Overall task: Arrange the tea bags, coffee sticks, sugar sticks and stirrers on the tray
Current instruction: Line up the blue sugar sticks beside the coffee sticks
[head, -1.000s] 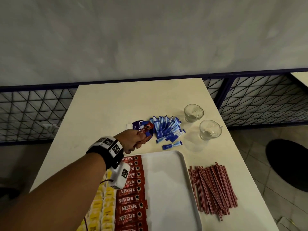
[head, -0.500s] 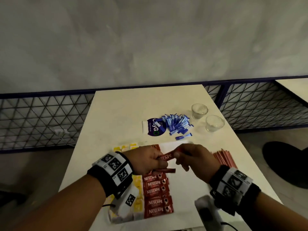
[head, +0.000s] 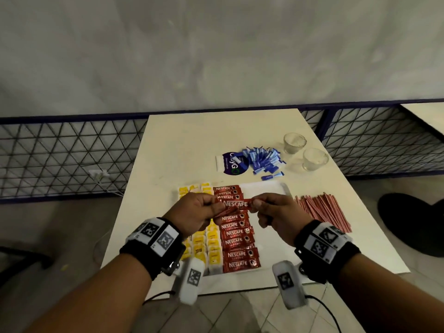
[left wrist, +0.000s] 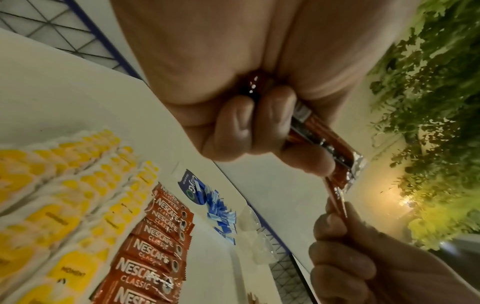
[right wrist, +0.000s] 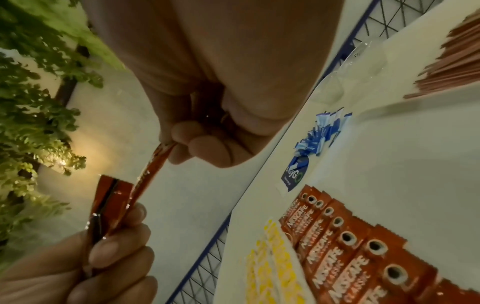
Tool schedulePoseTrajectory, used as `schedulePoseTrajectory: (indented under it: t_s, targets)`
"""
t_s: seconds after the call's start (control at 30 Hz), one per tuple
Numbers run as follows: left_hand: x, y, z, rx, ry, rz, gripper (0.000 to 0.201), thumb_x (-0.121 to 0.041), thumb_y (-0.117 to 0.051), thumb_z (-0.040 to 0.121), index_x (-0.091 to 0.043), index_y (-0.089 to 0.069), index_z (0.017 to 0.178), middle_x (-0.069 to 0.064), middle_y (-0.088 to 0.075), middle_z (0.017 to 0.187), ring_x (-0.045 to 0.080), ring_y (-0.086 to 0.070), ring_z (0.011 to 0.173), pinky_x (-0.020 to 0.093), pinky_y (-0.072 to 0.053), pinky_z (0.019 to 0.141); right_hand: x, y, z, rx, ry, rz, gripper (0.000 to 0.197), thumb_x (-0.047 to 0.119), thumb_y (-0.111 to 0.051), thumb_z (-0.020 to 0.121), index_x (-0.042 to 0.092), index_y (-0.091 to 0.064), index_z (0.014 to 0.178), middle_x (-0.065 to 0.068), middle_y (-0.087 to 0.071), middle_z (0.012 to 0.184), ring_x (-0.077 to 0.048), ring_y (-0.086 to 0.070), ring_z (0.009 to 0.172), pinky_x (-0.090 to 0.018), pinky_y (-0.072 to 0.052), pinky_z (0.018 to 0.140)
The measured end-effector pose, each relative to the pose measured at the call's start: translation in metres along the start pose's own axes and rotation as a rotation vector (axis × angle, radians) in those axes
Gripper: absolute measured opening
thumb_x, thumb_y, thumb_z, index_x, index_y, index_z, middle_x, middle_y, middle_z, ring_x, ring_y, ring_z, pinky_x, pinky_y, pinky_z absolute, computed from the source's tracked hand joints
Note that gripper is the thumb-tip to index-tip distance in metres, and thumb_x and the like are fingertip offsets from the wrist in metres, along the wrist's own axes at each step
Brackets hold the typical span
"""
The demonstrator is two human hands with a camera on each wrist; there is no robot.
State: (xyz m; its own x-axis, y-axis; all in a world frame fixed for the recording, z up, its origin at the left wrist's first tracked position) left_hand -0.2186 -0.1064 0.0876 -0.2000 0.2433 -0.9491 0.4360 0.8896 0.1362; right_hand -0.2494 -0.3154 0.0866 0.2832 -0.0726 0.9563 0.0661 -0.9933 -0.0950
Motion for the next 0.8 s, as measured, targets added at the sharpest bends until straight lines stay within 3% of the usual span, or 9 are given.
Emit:
schedulePoseTrajectory:
  t_s: [0.17, 0.3, 0.37, 0.43, 0.53, 0.63, 0.7, 0.8]
  targets:
    - [0.025, -0.006, -0.006, -0.074, 0.061, 0.202, 0.020, -0.017, -0.057, 0.095, -0.009, -0.066, 0.080, 0.002, -0.067, 0.063, 0.005, -0.035, 0.036, 0.017, -0.030, 0.040, -0.026, 0.006, 0.006, -0.067, -0.029, -0.225, 0.006, 0.011, -0.068, 0.085, 0.008, -0.071, 0.082, -0.006, -0.059, 0.061, -0.013, -0.045, 0.047, -0.023, -0.041, 0.048]
    - [0.058, 0.002, -0.017, -0.158, 0.133, 0.455, 0.021, -0.026, -0.056, 0.096, -0.017, -0.069, 0.082, -0.003, -0.069, 0.066, -0.003, -0.049, 0.044, 0.019, -0.041, 0.053, -0.073, 0.023, 0.008, -0.136, -0.193, -0.334, 0.007, 0.017, -0.070, 0.084, 0.011, -0.073, 0.080, -0.008, -0.063, 0.060, -0.015, -0.048, 0.048, -0.028, -0.043, 0.052]
    - [0.077, 0.010, -0.026, -0.157, 0.186, 0.482, 0.021, -0.029, -0.056, 0.095, -0.021, -0.068, 0.079, -0.005, -0.070, 0.065, 0.006, -0.058, 0.055, 0.028, -0.049, 0.064, -0.096, 0.029, 0.009, -0.132, -0.296, -0.377, 0.008, 0.015, -0.069, 0.086, 0.012, -0.073, 0.080, -0.017, -0.067, 0.070, -0.016, -0.048, 0.048, -0.028, -0.044, 0.052]
    - [0.092, 0.015, -0.033, -0.146, 0.219, 0.497, 0.022, -0.030, -0.057, 0.095, -0.022, -0.067, 0.077, -0.005, -0.071, 0.066, 0.010, -0.063, 0.063, 0.027, -0.051, 0.068, -0.114, 0.031, 0.011, -0.115, -0.381, -0.404, 0.007, 0.014, -0.068, 0.086, 0.012, -0.072, 0.080, -0.019, -0.065, 0.071, -0.017, -0.047, 0.049, -0.029, -0.044, 0.054]
    - [0.103, 0.019, -0.041, -0.154, 0.239, 0.477, 0.023, -0.027, -0.057, 0.095, -0.026, -0.064, 0.073, -0.004, -0.071, 0.065, 0.001, -0.056, 0.054, 0.013, -0.043, 0.055, -0.125, 0.031, 0.015, -0.112, -0.430, -0.483, 0.006, 0.018, -0.068, 0.086, 0.016, -0.071, 0.081, -0.007, -0.061, 0.065, -0.016, -0.047, 0.052, -0.028, -0.043, 0.054]
    - [0.107, 0.019, -0.046, -0.144, 0.252, 0.455, 0.023, -0.028, -0.057, 0.095, -0.025, -0.065, 0.074, -0.002, -0.072, 0.067, 0.006, -0.057, 0.059, 0.018, -0.043, 0.060, -0.127, 0.030, 0.021, -0.125, -0.430, -0.560, 0.005, 0.023, -0.068, 0.086, 0.019, -0.071, 0.084, 0.000, -0.061, 0.065, -0.014, -0.049, 0.054, -0.027, -0.044, 0.055]
    - [0.107, 0.020, -0.048, -0.140, 0.252, 0.454, 0.023, -0.029, -0.056, 0.095, -0.026, -0.065, 0.075, -0.002, -0.071, 0.067, 0.002, -0.055, 0.055, 0.018, -0.041, 0.060, -0.129, 0.030, 0.025, -0.142, -0.435, -0.603, 0.007, 0.025, -0.069, 0.085, 0.019, -0.071, 0.085, 0.004, -0.061, 0.066, -0.012, -0.050, 0.056, -0.026, -0.043, 0.058]
    - [0.105, 0.021, -0.049, -0.143, 0.249, 0.465, 0.021, -0.029, -0.056, 0.096, -0.027, -0.065, 0.077, -0.003, -0.071, 0.067, -0.001, -0.052, 0.050, 0.016, -0.039, 0.057, -0.129, 0.030, 0.028, -0.146, -0.445, -0.693, 0.007, 0.031, -0.069, 0.084, 0.024, -0.068, 0.083, 0.006, -0.066, 0.079, -0.010, -0.058, 0.072, -0.026, -0.045, 0.066]
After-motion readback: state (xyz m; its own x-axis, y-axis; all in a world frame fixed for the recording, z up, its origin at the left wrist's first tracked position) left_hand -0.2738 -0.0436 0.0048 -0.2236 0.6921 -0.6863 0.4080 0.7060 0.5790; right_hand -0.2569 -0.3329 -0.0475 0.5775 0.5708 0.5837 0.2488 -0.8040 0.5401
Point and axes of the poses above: each hand's wrist, its own z-axis towards the middle knuckle, its own y-axis out of the back of the hand, x = y × z, the point moved 2 cm from there along z, towards the middle knuckle
